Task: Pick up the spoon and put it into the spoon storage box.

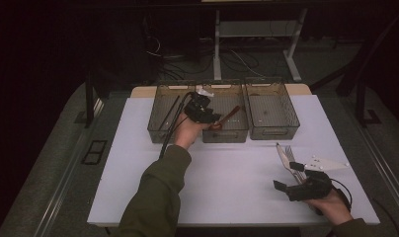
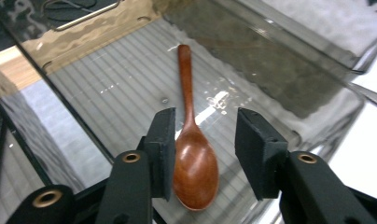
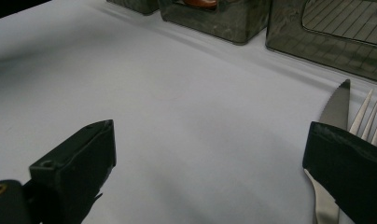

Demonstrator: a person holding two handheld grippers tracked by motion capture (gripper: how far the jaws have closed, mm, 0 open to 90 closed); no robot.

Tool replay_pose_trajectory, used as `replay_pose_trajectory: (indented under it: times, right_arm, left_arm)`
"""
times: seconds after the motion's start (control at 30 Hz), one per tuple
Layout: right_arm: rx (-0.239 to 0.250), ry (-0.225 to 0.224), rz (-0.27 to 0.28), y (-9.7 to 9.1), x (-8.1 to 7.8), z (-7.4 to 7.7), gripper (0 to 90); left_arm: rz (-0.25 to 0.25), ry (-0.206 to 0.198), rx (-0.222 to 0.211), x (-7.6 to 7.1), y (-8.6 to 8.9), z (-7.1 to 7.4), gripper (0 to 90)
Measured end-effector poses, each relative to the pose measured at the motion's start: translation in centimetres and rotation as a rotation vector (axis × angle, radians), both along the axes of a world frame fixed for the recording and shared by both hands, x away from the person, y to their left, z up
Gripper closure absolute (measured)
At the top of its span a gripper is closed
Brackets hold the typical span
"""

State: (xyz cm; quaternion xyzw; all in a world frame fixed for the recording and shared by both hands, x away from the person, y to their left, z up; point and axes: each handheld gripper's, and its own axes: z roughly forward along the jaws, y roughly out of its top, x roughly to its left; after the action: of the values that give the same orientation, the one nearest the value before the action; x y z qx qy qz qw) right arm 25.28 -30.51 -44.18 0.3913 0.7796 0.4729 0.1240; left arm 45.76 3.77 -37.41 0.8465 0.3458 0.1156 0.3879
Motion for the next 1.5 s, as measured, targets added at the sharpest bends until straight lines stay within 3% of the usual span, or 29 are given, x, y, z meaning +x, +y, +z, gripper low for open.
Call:
replay_pose_trajectory:
  times: [0.37, 0.67, 0.9, 1.5]
  right_arm:
    - [-0.005, 0.0, 0.005, 0.0, 0.0, 0.0, 2.1]
    - [-0.006, 0.0, 0.002, 0.1, 0.0, 0.0, 2.1]
    - [-0.006, 0.003, 0.0, 0.1, 0.0, -0.1, 2.1]
    - [-0.006, 0.002, 0.001, 0.1, 0.0, -0.1, 2.1]
  left_arm:
    - [-0.088, -0.038, -0.032, -2.4, 0.7, 1.4, 45.7]
    - [-0.135, -0.075, -0.053, -4.9, 1.8, 1.6, 38.9]
    - [-0.155, -0.088, -0.097, -6.7, 3.1, 1.1, 35.8]
    - [-0.151, -0.095, -0.121, -11.5, 6.9, -1.6, 32.2]
